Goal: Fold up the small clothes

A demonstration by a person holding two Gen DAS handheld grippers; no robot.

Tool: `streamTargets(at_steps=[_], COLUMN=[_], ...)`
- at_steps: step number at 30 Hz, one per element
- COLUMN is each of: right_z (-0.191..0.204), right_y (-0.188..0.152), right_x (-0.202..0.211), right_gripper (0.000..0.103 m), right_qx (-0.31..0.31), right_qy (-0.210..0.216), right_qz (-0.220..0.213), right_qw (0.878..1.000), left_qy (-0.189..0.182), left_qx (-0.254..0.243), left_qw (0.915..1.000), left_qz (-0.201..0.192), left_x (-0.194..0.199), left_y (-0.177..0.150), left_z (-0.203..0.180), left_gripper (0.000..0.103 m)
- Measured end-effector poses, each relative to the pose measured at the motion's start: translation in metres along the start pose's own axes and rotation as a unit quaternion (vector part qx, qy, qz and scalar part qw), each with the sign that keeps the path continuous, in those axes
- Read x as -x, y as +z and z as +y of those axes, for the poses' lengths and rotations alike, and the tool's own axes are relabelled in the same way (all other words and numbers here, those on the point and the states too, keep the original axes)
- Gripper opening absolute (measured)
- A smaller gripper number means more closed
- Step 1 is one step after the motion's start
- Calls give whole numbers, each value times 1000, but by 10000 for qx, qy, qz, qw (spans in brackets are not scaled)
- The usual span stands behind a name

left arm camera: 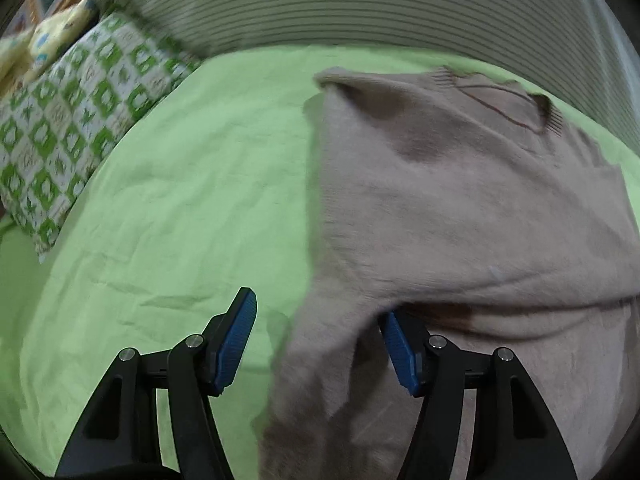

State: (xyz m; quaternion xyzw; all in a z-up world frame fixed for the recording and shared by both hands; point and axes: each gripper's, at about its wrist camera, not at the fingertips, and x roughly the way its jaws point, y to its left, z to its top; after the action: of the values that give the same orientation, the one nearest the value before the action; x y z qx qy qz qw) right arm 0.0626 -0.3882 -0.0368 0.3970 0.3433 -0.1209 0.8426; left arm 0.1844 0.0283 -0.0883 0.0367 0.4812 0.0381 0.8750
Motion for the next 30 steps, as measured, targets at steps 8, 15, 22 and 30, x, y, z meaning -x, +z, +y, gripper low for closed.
streamTargets(at_steps=[8, 15, 22, 30], right_z=[51, 16, 46, 85], right_y=[5, 5, 26, 31], right_x=[54, 42, 17, -47], right_gripper=[0, 3, 55, 55], right_qx=[1270, 1242, 2032, 3225], right_qy=[1434, 835, 957, 769], right_qz=[-946, -307, 237, 1226], right_qw=[9769, 9883, 9742, 9354], left_qy=[-425, -1355, -1818, -2069], left_qx=[1032, 804, -1204, -3047], left_qw=[9930, 9875, 9741, 9297], left_qz=[377, 21, -595, 44], left_x=[-3, 55, 61, 4], left_y=[-14, 4, 104, 139], left_z=[48, 54, 5, -67], left_gripper=[55, 57, 67, 68])
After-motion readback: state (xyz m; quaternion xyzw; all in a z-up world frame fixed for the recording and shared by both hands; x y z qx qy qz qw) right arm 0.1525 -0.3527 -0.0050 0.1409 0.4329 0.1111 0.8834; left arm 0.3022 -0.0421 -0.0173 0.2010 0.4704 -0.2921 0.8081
